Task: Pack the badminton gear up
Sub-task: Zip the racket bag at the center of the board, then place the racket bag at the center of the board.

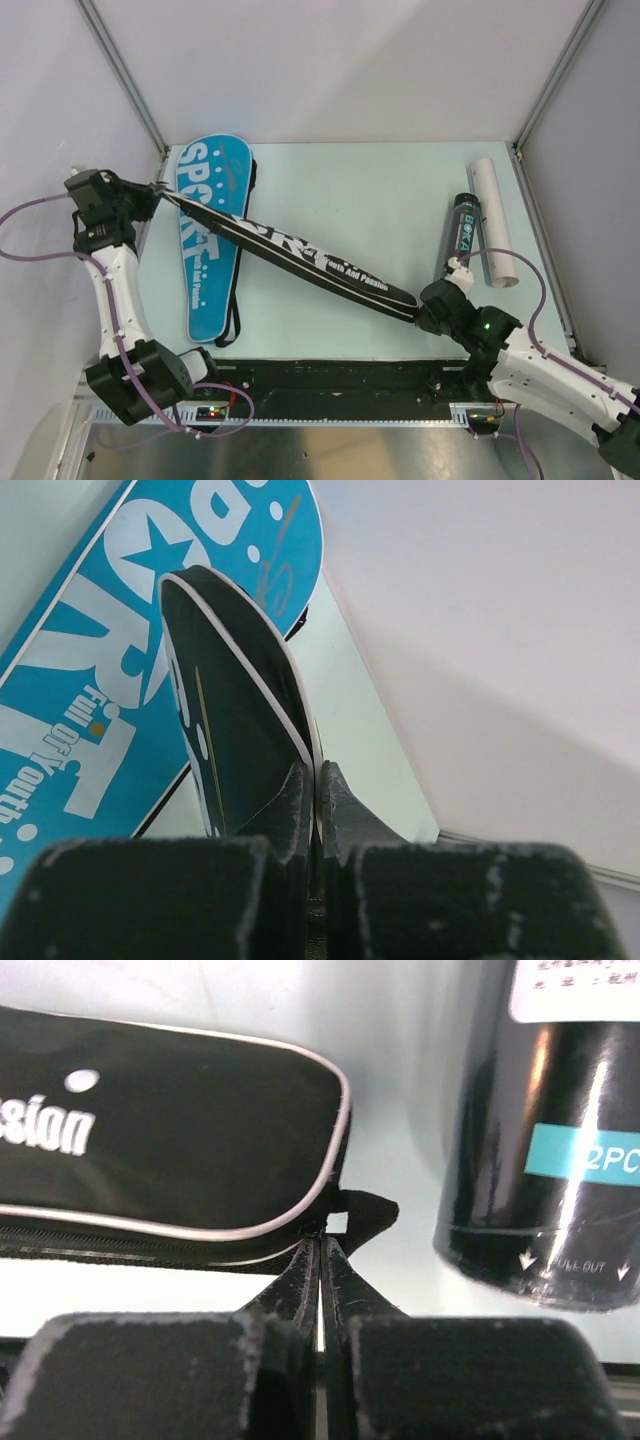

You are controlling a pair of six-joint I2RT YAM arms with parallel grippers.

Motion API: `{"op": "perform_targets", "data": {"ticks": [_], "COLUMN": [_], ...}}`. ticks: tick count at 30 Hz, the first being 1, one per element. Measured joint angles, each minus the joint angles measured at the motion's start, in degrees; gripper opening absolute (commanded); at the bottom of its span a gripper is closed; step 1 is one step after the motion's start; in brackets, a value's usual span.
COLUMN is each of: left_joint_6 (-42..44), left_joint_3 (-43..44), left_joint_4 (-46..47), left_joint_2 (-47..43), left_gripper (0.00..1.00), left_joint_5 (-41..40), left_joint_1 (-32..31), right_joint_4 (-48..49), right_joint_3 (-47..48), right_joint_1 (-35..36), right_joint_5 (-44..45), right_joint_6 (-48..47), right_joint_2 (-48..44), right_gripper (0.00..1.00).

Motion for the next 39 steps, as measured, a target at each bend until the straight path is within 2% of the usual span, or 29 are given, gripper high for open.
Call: {"op": "perform_targets", "data": {"ticks": [6, 13, 20, 24, 31, 39], "left_joint_6": [0.55, 1.90, 4.68, 6.75, 12.79, 18.56], "left_joint_3": [0.37, 2.49, 6.60, 10.91, 20.31, 32.68], "left_joint_4": [-1.25, -1.77, -1.29, -1.20, 0.33, 2.29], "left_joint_2": [0.61, 1.29, 4.48, 9.01, 18.91, 35.67], "left_gripper": [0.00, 0.00, 0.00, 0.00, 0.00, 0.00], "left_joint_5": [0.55, 0.83, 2.47, 4.48, 9.20, 16.92], "left_joint_1": [0.33, 0.85, 1.51, 0.96, -3.72, -7.32], "right_joint_4": [6.62, 7.58, 8.41, 14.75, 24.63, 29.97], "right_joint_3": [-4.04, -3.61, 6.14, 8.72, 10.62, 15.63], "right_joint_1": [-7.23, -10.21, -9.05, -8.90, -9.90, -21.55], "right_joint_5": [-3.43, -4.87, -7.80, -13.09, -15.02, -14.58], "right_joint_6": [-0.57, -7.32, -20.46, -27.47, -34.01, -34.36], "right_joint_2": [1.92, -0.87, -4.52, -2.84, 10.80, 30.25], "right_gripper": [0.01, 0.46, 0.68, 0.72, 0.73, 0.69]}}
